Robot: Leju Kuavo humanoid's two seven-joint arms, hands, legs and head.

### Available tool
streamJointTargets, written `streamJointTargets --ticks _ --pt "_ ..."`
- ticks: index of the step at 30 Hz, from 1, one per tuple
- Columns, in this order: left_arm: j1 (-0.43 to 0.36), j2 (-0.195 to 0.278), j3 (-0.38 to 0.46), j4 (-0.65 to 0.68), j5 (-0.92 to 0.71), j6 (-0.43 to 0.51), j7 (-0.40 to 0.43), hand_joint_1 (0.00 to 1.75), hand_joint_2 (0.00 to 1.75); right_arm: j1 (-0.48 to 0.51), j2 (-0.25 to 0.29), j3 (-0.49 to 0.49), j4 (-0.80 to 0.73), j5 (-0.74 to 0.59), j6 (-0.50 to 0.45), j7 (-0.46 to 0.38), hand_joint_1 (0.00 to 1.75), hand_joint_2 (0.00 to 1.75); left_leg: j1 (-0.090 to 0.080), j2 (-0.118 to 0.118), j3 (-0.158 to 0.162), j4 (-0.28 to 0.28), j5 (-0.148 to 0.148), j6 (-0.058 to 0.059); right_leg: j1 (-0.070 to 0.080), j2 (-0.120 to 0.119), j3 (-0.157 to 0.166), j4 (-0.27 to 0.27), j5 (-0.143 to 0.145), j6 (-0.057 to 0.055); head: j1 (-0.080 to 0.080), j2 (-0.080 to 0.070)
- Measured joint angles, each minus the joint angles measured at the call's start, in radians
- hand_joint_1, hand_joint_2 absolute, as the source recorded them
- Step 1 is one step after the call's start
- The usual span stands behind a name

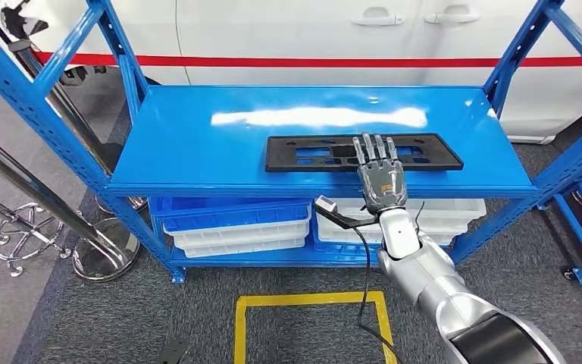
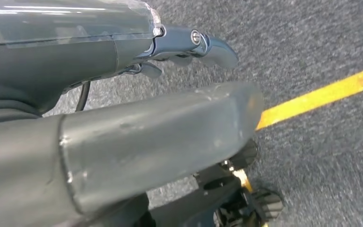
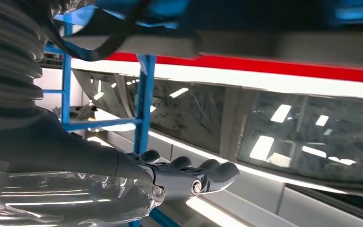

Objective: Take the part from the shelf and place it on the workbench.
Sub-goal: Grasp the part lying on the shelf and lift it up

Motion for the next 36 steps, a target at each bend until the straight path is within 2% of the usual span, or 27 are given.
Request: streamJointTargets --ticks 2,3,5,6,7,8,9,10,11,12,14,17,18,19,21,22,23,24,25,27,28,29,30,32,33,34,36 --pt "0.000 0.000 0.000 0.000 0.001 0.000 -0.001 0.00 0.00 -0.002 -0.002 0.000 0.001 0.000 0.000 0.001 0.00 1.75 0.002 0.001 -0.011 0.029 -0.023 -0.009 -0.003 0.000 0.006 -0.008 0.002 -0.016 0.000 0.000" --pt "-0.001 0.000 0.000 0.000 0.001 0.000 -0.002 0.00 0.00 -0.003 -0.003 0.000 0.002 0.000 0.000 0.001 0.00 1.75 0.003 0.002 -0.030 0.073 -0.049 -0.012 -0.004 -0.001 0.009 -0.011 0.003 -0.022 0.000 0.000" --pt "-0.001 0.000 0.000 0.000 0.001 -0.001 -0.004 0.00 0.00 -0.004 -0.004 0.000 0.004 0.000 0.000 0.001 0.00 1.75 0.003 0.003 -0.094 0.209 -0.110 -0.017 -0.002 -0.001 0.011 -0.010 0.001 -0.030 0.000 0.000" --pt "-0.001 0.000 0.000 0.000 0.001 -0.002 -0.006 0.00 0.00 -0.004 -0.004 0.000 0.007 0.000 0.000 0.001 0.00 1.75 0.003 0.003 -0.126 0.270 -0.130 -0.018 0.000 -0.001 0.011 -0.009 0.000 -0.031 0.000 0.000" --pt "-0.001 0.000 0.000 0.000 0.001 -0.005 -0.009 0.00 0.00 -0.004 -0.004 0.000 0.010 0.000 0.000 0.002 0.00 1.75 0.003 0.003 -0.144 0.302 -0.131 -0.019 0.002 -0.001 0.012 -0.008 -0.004 -0.033 0.000 0.000" --pt "-0.001 0.000 0.000 0.000 0.000 -0.008 -0.014 0.00 0.00 -0.004 -0.004 0.000 0.014 0.000 0.000 0.002 0.00 1.75 0.003 0.003 -0.145 0.295 -0.113 -0.017 0.003 0.001 0.014 -0.007 -0.010 -0.034 0.000 0.000" --pt "-0.001 0.000 -0.001 0.000 -0.002 -0.012 -0.020 0.00 0.00 -0.004 -0.004 0.000 0.017 0.000 0.000 0.002 0.00 1.75 0.003 0.003 -0.125 0.250 -0.079 -0.014 0.005 0.002 0.018 -0.006 -0.017 -0.034 0.000 0.000" --pt "-0.001 0.000 -0.001 0.000 -0.004 -0.015 -0.026 0.00 0.00 -0.004 -0.004 0.000 0.019 0.000 0.000 0.002 0.00 1.75 0.002 0.004 -0.090 0.178 -0.039 -0.007 0.006 0.002 0.025 -0.006 -0.025 -0.033 0.000 0.000" --pt "-0.001 0.001 -0.002 0.000 -0.006 -0.018 -0.031 0.00 0.00 -0.005 -0.004 0.000 0.021 0.000 0.000 0.001 0.00 1.75 -0.001 0.005 -0.054 0.108 -0.015 0.001 0.008 0.002 0.032 -0.005 -0.031 -0.030 0.000 0.000" --pt "-0.002 0.002 -0.003 0.000 -0.008 -0.019 -0.034 0.00 0.00 -0.006 -0.005 0.000 0.022 0.000 0.000 0.001 0.00 1.75 -0.004 0.007 -0.023 0.052 -0.005 0.008 0.009 0.002 0.038 -0.005 -0.037 -0.025 0.000 0.000" --pt "-0.003 0.003 -0.005 0.000 -0.010 -0.020 -0.037 0.00 0.00 -0.008 -0.006 0.000 0.024 0.000 0.000 -0.001 0.00 1.75 -0.008 0.009 0.005 0.001 -0.019 0.021 0.010 0.001 0.047 -0.005 -0.040 -0.012 0.000 0.000" --pt "0.000 0.003 -0.007 0.000 -0.010 -0.019 -0.038 0.00 0.00 -0.011 -0.007 0.000 0.027 0.000 0.000 -0.002 0.00 1.75 -0.004 0.005 0.040 -0.021 -0.028 0.038 0.008 0.001 0.050 0.022 -0.038 0.006 0.001 0.000" --pt "-0.001 0.003 -0.007 0.000 -0.010 -0.018 -0.038 0.00 0.00 -0.012 -0.008 0.000 0.027 0.000 0.000 -0.002 0.00 1.75 -0.002 0.005 0.057 -0.024 -0.032 0.042 0.006 0.001 0.033 0.055 -0.044 0.011 0.001 0.000" --pt "-0.001 0.003 -0.007 0.000 -0.010 -0.017 -0.038 0.00 0.00 -0.013 -0.010 0.000 0.027 0.000 0.000 -0.002 0.00 1.75 -0.001 0.005 0.070 -0.027 -0.038 0.045 0.005 0.001 0.001 0.104 -0.054 0.016 0.002 0.000" --pt "-0.002 0.003 -0.007 0.000 -0.007 -0.014 -0.036 0.00 0.00 -0.009 -0.013 0.000 0.030 0.000 0.000 -0.002 0.00 1.75 0.000 0.004 0.095 -0.027 -0.052 0.046 0.001 0.000 -0.086 0.214 -0.091 0.024 0.002 0.000" --pt "0.000 0.003 -0.007 0.000 -0.005 -0.012 -0.034 0.00 0.00 -0.005 -0.015 0.000 0.032 0.000 0.000 -0.001 0.00 1.75 0.000 0.003 0.109 -0.027 -0.062 0.043 -0.001 0.000 -0.124 0.247 -0.111 0.026 0.002 0.000" --pt "0.002 0.003 -0.007 0.000 -0.002 -0.009 -0.031 0.00 0.00 -0.002 -0.016 0.000 0.033 0.000 0.000 -0.001 0.00 1.75 0.001 0.001 0.124 -0.027 -0.073 0.040 -0.002 0.000 -0.149 0.250 -0.123 0.027 0.002 0.000" --pt "0.003 0.003 -0.007 0.000 0.001 -0.006 -0.029 0.00 0.00 0.000 -0.016 0.000 0.034 0.000 0.000 -0.001 0.00 1.75 0.001 -0.001 0.141 -0.027 -0.087 0.036 -0.003 -0.001 -0.160 0.224 -0.117 0.027 0.002 0.000" --pt "0.004 0.003 -0.006 0.000 0.003 -0.003 -0.027 0.00 0.00 0.001 -0.017 0.000 0.034 0.000 0.000 -0.001 0.00 1.75 0.002 -0.002 0.160 -0.027 -0.104 0.033 -0.004 -0.002 -0.160 0.172 -0.083 0.024 0.002 0.000" --pt "0.004 0.003 -0.006 0.000 0.004 -0.001 -0.025 0.00 0.00 0.004 -0.019 0.000 0.037 0.000 0.000 0.001 0.00 1.75 0.000 -0.005 0.196 -0.024 -0.138 0.025 -0.001 -0.004 -0.147 0.059 0.048 0.015 0.003 0.000" --pt "0.003 0.003 -0.006 0.001 0.005 0.000 -0.023 0.00 0.00 0.006 -0.021 0.000 0.039 0.000 0.000 0.002 0.00 1.75 -0.002 -0.006 0.209 -0.026 -0.153 0.019 0.002 -0.003 -0.139 0.028 0.100 0.007 0.002 0.000" --pt "0.001 0.003 -0.006 0.001 0.006 0.001 -0.022 0.00 0.00 0.009 -0.023 0.000 0.040 0.000 0.000 0.003 0.00 1.75 -0.003 -0.008 0.220 -0.028 -0.162 0.012 0.005 -0.002 -0.132 0.016 0.127 -0.001 0.004 0.000" --pt "-0.002 0.003 -0.006 0.001 0.007 0.003 -0.020 0.00 0.00 0.008 -0.024 0.000 0.041 0.000 0.000 0.003 0.00 1.75 -0.004 -0.009 0.222 -0.022 -0.159 0.005 0.007 0.000 -0.125 0.019 0.119 -0.009 0.006 0.000" --pt "-0.006 0.003 -0.006 0.002 0.008 0.005 -0.020 0.00 0.00 0.000 -0.024 0.000 0.041 0.000 0.000 0.001 0.00 1.75 -0.002 -0.007 0.202 0.028 -0.142 -0.007 0.004 0.001 -0.108 0.012 0.109 -0.025 0.008 0.000" --pt "-0.008 0.003 -0.006 0.002 0.008 0.006 -0.020 0.00 0.00 -0.005 -0.024 0.000 0.041 0.000 0.000 0.000 0.00 1.75 -0.002 -0.005 0.177 0.071 -0.144 -0.012 0.003 0.001 -0.103 0.009 0.104 -0.031 0.008 0.000" --pt "-0.009 0.003 -0.006 0.002 0.009 0.008 -0.021 0.00 0.00 -0.009 -0.024 0.000 0.041 0.000 0.000 -0.001 0.02 1.75 -0.001 -0.002 0.146 0.120 -0.165 -0.016 0.003 0.001 -0.100 0.006 0.100 -0.037 0.008 0.000" --pt "-0.011 0.003 -0.006 0.002 0.009 0.010 -0.021 0.00 0.00 -0.010 -0.024 0.000 0.042 0.000 0.000 -0.005 0.89 1.75 -0.001 0.000 0.076 0.214 -0.236 -0.021 0.006 0.002 -0.098 0.006 0.094 -0.045 0.008 0.000"
